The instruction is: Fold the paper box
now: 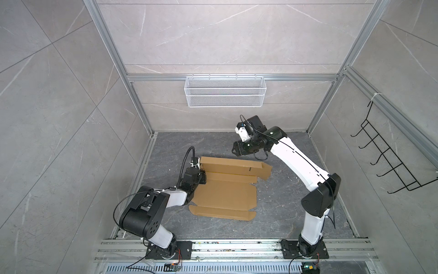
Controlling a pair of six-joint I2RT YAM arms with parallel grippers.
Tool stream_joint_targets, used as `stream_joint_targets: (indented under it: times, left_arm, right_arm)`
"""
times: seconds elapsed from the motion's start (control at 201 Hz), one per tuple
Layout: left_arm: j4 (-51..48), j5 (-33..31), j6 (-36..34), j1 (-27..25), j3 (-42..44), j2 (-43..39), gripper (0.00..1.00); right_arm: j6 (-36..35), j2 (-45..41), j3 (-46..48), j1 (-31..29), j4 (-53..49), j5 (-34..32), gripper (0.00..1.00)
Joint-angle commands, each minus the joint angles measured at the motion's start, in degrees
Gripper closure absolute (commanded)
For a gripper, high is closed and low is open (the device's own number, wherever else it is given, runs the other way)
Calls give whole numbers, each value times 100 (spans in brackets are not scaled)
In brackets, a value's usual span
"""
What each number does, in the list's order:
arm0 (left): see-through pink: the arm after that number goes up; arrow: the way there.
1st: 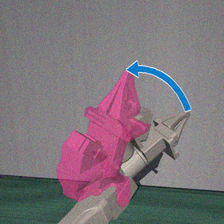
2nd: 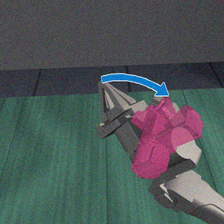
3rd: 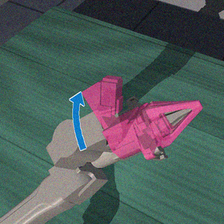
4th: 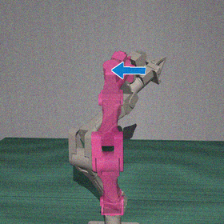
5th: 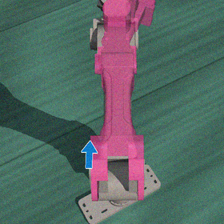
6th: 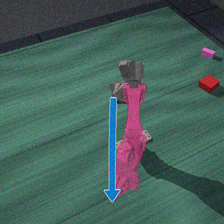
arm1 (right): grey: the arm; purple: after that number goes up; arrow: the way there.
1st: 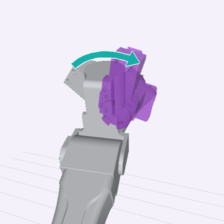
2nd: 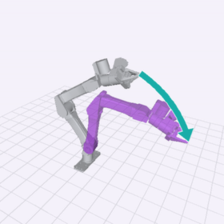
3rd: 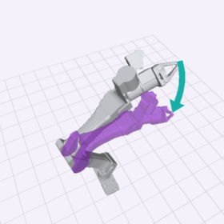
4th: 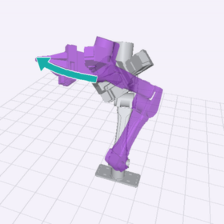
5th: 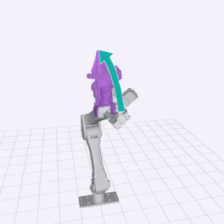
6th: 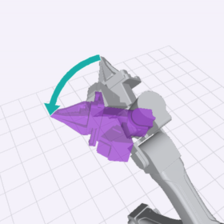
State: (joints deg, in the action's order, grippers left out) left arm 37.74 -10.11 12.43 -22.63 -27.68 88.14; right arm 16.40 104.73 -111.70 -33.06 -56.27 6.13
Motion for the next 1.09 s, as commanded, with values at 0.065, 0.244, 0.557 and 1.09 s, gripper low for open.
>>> stream_joint_targets:
  times: [0.065, 0.244, 0.557, 1.09]
  left_arm:
    - [182, -473, 47, -13, 174, -275, 91]
    - [39, -524, 63, -63, 237, -347, 91]
    - [-256, -485, 45, -61, 138, -299, 91]
    - [-299, -448, 8, -58, 87, -245, 92]
  right_arm:
    - [780, -1057, 1173, 116, 59, -433, 41]
    - [1190, -1598, 1862, 152, -428, -466, 42]
    - [1320, -1100, 1826, 218, 81, 158, 38]
    - [1327, -235, 1598, 459, 613, 447, 30]
